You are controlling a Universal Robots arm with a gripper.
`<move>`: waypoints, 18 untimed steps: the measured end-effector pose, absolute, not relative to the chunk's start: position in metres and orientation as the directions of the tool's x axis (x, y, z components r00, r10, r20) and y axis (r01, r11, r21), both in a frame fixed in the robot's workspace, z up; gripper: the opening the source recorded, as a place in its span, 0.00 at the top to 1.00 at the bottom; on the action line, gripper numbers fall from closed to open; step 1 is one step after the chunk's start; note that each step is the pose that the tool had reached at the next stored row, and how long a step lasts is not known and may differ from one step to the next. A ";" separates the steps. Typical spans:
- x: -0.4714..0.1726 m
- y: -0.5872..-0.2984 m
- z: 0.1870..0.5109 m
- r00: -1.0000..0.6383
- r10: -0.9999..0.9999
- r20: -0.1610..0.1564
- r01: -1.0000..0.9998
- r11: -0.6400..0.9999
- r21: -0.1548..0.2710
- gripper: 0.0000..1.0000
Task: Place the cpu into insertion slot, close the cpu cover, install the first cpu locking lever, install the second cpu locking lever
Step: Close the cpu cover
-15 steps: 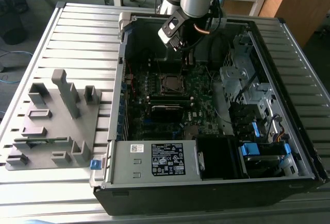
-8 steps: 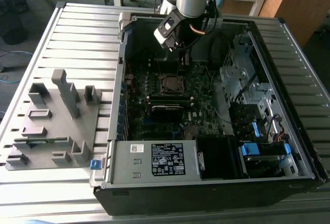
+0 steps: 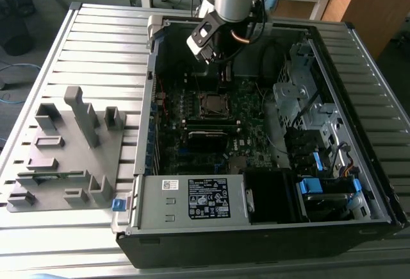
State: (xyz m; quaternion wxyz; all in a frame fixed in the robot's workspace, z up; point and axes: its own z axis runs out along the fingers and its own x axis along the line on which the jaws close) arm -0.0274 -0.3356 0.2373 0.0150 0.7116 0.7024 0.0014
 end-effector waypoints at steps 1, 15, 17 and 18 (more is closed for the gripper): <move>-0.028 -0.336 0.237 0.013 1.000 -0.019 1.000 -0.013 0.023 0.89; -0.031 -0.336 0.237 0.013 1.000 -0.019 1.000 -0.013 0.024 0.89; -0.031 -0.336 0.237 0.008 1.000 -0.019 1.000 -0.008 0.023 0.89; -0.031 -0.336 0.237 0.002 1.000 -0.019 1.000 -0.001 0.024 0.89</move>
